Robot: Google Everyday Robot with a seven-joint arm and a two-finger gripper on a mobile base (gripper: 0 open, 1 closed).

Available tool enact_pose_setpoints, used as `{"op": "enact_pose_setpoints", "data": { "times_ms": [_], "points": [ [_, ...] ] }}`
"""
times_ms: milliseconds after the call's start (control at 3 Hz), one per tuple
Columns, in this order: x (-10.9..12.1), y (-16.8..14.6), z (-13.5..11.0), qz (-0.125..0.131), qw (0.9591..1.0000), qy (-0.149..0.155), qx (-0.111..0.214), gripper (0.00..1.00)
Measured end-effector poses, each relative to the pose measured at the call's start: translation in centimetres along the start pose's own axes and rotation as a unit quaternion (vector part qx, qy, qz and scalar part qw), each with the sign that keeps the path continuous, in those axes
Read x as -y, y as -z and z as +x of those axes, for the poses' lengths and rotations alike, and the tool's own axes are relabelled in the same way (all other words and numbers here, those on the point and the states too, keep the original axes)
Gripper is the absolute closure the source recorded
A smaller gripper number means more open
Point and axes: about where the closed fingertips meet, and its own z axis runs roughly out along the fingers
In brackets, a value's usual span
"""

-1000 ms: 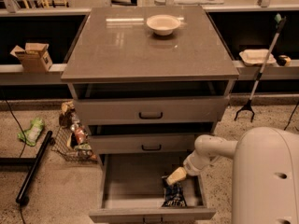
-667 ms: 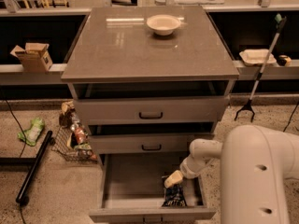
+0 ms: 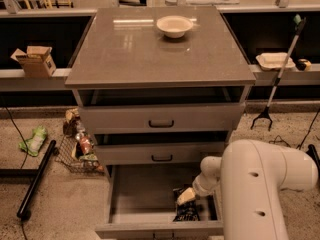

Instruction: Pick blue chip bag from bottom drawer and place on counter

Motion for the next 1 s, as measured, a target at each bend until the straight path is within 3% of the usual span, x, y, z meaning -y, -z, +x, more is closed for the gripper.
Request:
{"op": "enact_pose_setpoints", "data": {
  "times_ms": [333,1000],
  "points": [
    [2.4,-5.6,-1.0,-0.003,0.9995,-0.027,-0.017,0.00],
    [1.6,-6.8,-1.0,-0.017,0.9992,-0.033,-0.015,0.00]
  ]
}}
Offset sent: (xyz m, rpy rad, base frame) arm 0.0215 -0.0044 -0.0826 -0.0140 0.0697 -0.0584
